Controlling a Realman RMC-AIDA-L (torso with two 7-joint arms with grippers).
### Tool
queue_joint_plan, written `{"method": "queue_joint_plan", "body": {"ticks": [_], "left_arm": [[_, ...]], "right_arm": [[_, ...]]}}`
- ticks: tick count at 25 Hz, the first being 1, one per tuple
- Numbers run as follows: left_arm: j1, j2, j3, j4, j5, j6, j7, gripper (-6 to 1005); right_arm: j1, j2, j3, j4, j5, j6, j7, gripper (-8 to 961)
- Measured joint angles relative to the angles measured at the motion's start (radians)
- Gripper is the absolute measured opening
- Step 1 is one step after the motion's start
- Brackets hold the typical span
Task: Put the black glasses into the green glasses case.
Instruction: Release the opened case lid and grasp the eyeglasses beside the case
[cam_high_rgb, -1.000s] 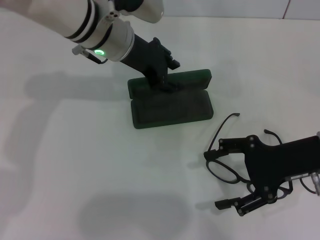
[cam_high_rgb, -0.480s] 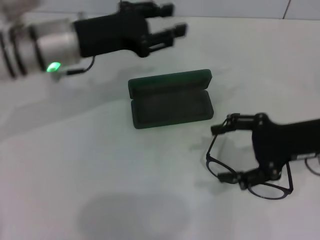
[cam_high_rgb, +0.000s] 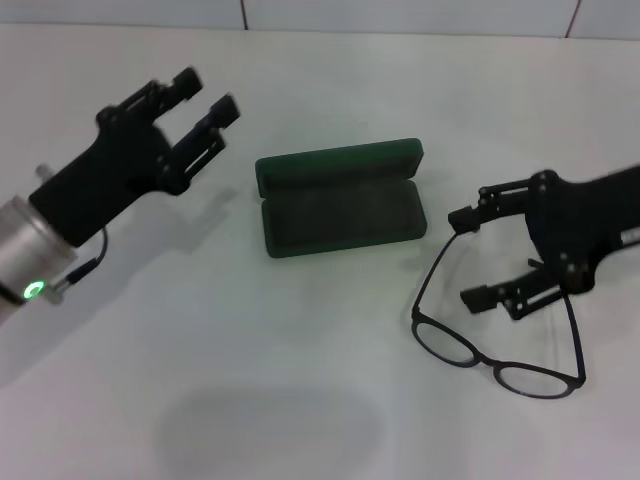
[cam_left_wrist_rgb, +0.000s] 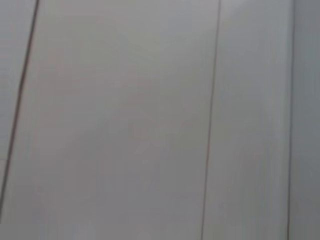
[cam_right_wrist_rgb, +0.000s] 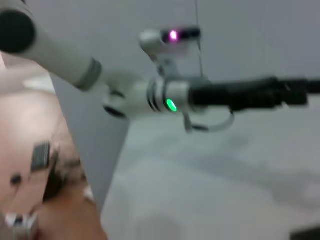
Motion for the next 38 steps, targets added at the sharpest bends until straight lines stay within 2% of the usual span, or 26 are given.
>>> {"method": "queue_joint_plan", "body": {"ticks": [4,8,11,14,16,19,22,30,35,38], "left_arm": [[0.017,0.001,-0.012,-0.010,-0.002,-0.005,0.010,551],[0.020,0.001,-0.013,-0.011,-0.001,-0.013,0.015,551],[0.016,0.005,-0.013,-0.012,-0.002,-0.046,0.016,551],[0.005,0.003,-0.012,-0.012,-0.001,-0.063,0.017,551],[-0.006,0.002,-0.010,-0.012,0.002,-0.078,0.017,551],[-0.014,0.001,-0.006,-0.014,0.004,-0.092,0.017,551],[-0.018,0.001,-0.005,-0.014,0.004,-0.093,0.017,551],[-0.034,0.003,-0.002,-0.015,0.011,-0.099,0.018,551],[-0.041,0.003,-0.001,-0.015,0.013,-0.108,0.018,551],[-0.041,0.003,-0.002,-0.015,0.013,-0.109,0.019,551]], "right_arm": [[0.054,0.020,0.041,-0.177,-0.240,-0.083,0.291,818],[0.136,0.050,0.068,-0.271,-0.389,-0.232,0.493,791],[0.203,0.086,0.066,-0.292,-0.512,-0.313,0.584,771],[0.243,0.139,0.053,-0.285,-0.638,-0.350,0.606,760],[0.252,0.157,0.006,-0.281,-0.693,-0.344,0.622,755],[0.255,0.158,-0.097,-0.280,-0.701,-0.299,0.661,748],[0.254,0.161,-0.156,-0.284,-0.702,-0.260,0.677,728],[0.239,0.161,-0.265,-0.282,-0.702,-0.135,0.707,675],[0.232,0.162,-0.322,-0.284,-0.699,-0.089,0.709,570],[0.227,0.161,-0.341,-0.283,-0.696,-0.058,0.710,544]]}}
